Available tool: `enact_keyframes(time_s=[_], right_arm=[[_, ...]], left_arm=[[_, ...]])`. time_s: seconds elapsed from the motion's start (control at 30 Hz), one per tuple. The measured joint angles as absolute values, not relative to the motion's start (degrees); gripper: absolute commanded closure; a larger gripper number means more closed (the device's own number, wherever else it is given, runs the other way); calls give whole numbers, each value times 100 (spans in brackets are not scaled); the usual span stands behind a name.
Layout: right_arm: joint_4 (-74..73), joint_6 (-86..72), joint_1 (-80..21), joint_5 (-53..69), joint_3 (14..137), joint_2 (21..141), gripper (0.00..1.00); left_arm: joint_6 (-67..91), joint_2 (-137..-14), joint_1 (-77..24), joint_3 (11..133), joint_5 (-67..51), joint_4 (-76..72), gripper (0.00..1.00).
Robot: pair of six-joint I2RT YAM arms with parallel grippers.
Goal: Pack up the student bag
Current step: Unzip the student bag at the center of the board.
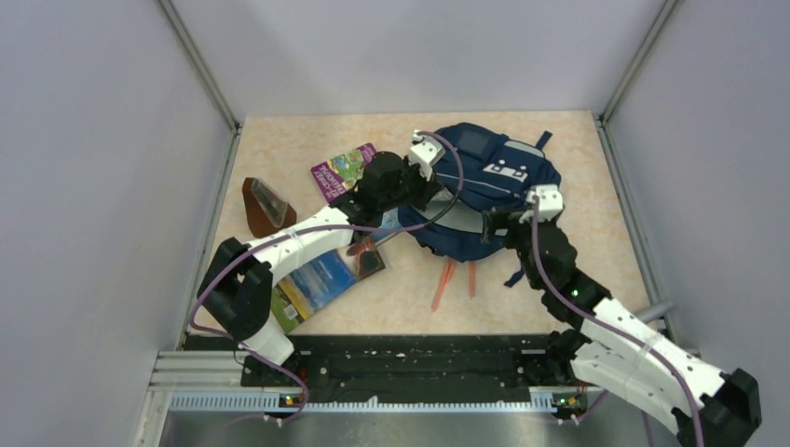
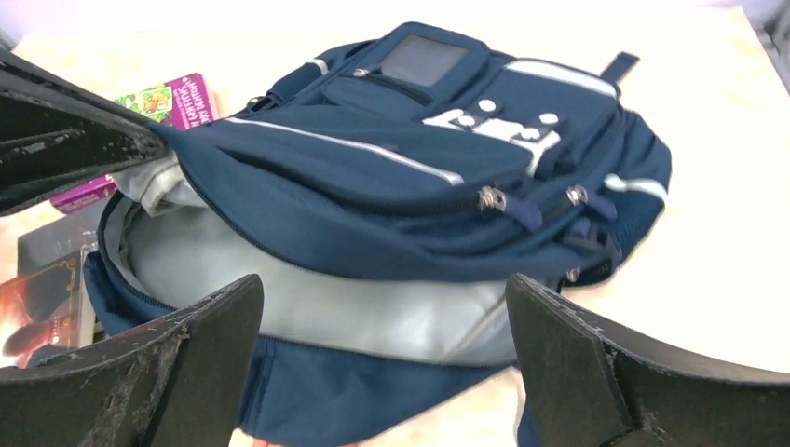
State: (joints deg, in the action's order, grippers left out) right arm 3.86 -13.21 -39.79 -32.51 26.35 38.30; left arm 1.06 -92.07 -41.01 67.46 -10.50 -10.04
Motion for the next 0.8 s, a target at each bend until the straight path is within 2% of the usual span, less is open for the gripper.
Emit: enact_keyframes(time_s=[0.4,0.47,0.5,0.57,0.67,0.7,0.77,0.8], right_arm=[[628,666,-3586,-1304,3736,5787,7],[598,849,-3553,-1188,3857,6012,11],[598,954,-3531,-1133,3920,6143,15],[642,1103,-3507,-1116,3979,6342,35],[827,1262,-3496,-1313,3997,6622,76],[836,1299,-3492,-1382,4023,6700,85],[875,1347,-3485,-1437,4082,6827,100],[899,1374,-3485,-1444,4104,6864,100]], left_arm=[[110,-9207,-3896,6737,-1201,-978,100],[110,-9207,-3861,6737,-1243,-978,100],[110,-9207,-3848,6737,-1253,-976,100],[110,-9207,-3822,6737,-1264,-972,100],[117,-9207,-3802,6735,-1269,-947,99],[134,-9207,-3802,6726,-1275,-945,90],[172,-9183,-3804,6670,-1271,-976,66],[215,-9144,-3806,6608,-1236,-1015,54]])
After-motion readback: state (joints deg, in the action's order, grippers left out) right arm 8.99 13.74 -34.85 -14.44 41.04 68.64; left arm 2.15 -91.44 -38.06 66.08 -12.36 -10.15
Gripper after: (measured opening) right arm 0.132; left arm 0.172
